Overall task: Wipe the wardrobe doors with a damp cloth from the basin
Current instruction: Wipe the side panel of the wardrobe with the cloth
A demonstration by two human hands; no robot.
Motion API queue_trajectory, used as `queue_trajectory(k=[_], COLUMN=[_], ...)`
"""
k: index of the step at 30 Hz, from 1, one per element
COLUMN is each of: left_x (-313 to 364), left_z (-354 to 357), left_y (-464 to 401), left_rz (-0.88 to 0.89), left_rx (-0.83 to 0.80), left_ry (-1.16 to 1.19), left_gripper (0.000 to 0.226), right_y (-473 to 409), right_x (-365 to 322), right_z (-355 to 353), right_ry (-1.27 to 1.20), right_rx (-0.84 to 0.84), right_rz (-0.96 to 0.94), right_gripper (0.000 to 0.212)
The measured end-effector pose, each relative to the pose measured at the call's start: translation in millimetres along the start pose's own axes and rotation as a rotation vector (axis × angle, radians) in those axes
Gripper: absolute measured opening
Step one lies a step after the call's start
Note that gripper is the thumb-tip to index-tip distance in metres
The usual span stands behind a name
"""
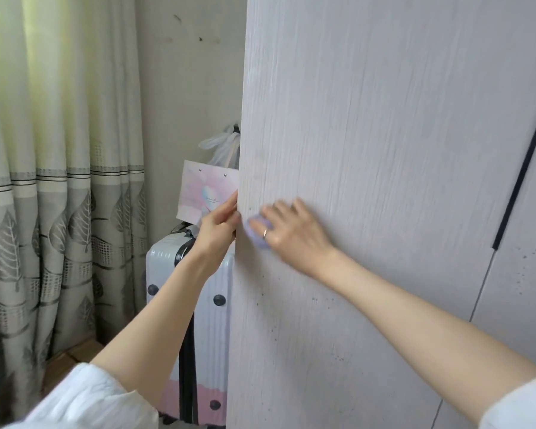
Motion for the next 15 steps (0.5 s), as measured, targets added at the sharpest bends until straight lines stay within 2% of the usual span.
queue_trajectory(k=[2,4,6,8,10,12,15], left_x=[2,3,3,-1,-10,-19,-34], left_z=[0,-4,-8,-16,-26,-33,-34], left_y=[2,2,2,1,4,11,24], left_rz=[-0.030,-0.070,-0.112,-0.178,-0.249,-0.307,-0.377], left_rx=[-0.030,-0.068,-0.110,-0.059,0.039,0.091,0.070], left_ry=[0.046,0.092,0.143,0.222,0.258,0.220,0.159], left_gripper=[0.057,0.056,0.056,0.045,0.034,0.029,0.029], right_y=[-37,-72,-91,-90,-66,-25,37], right_x=[25,41,43,33,12,-16,-57], right_z=[-9,-14,-11,-7,-2,8,21], right_ry=[0.016,0.000,-0.021,-0.053,-0.057,-0.062,-0.087], right_rx=[0.050,0.014,-0.066,-0.043,0.029,0.059,-0.064], right_rz=[0.196,0.338,0.401,0.417,0.368,0.228,-0.050], right_gripper=[0.021,0.029,0.034,0.035,0.034,0.030,0.017])
Point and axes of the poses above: each hand's wrist, its own y-axis away from the middle knuckle, its own z-axis out of the palm, x = y × z, the point moved 2 cm from there along -y, towards the middle knuckle, and after that the axes turned 7 degrees about z, right-handed, at the moved point
